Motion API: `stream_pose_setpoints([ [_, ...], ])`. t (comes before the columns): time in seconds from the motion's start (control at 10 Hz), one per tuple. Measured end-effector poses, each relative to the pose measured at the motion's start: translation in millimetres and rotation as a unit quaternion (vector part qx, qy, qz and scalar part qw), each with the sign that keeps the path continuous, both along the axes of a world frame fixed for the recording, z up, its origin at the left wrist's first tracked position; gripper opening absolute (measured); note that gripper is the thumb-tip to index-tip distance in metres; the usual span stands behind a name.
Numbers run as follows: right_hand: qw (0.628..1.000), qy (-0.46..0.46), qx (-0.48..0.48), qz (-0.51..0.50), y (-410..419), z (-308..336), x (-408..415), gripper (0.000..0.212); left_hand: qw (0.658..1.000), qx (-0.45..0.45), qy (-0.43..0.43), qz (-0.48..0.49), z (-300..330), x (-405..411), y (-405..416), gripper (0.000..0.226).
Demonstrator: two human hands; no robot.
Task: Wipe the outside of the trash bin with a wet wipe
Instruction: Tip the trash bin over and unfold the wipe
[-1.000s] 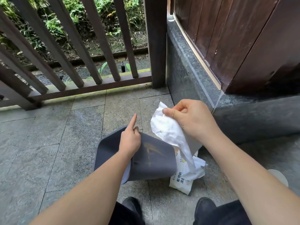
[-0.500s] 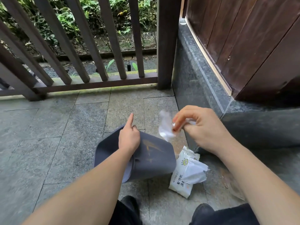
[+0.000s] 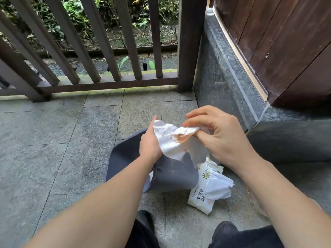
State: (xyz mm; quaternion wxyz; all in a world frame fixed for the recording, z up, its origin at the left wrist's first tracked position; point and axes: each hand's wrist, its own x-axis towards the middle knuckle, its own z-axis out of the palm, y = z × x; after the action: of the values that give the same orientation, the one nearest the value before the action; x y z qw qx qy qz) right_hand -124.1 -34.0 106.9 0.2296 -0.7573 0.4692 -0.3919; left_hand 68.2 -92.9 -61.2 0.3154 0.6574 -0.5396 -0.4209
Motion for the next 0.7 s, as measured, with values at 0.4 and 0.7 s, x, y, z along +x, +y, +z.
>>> stream_pose_setpoints([
  [0.4,0.962,0.114,0.248,-0.003,-18.9,-28.3,5.9,0.047,0.992,0.011,-0.068,0.107,36.6,10.1,7.2,0.062],
  [0.7,0.865,-0.086,0.485,-0.097,-40.1,-47.0,-3.0,0.018,0.991,0.010,-0.065,0.118,27.2,22.5,1.2,0.059],
])
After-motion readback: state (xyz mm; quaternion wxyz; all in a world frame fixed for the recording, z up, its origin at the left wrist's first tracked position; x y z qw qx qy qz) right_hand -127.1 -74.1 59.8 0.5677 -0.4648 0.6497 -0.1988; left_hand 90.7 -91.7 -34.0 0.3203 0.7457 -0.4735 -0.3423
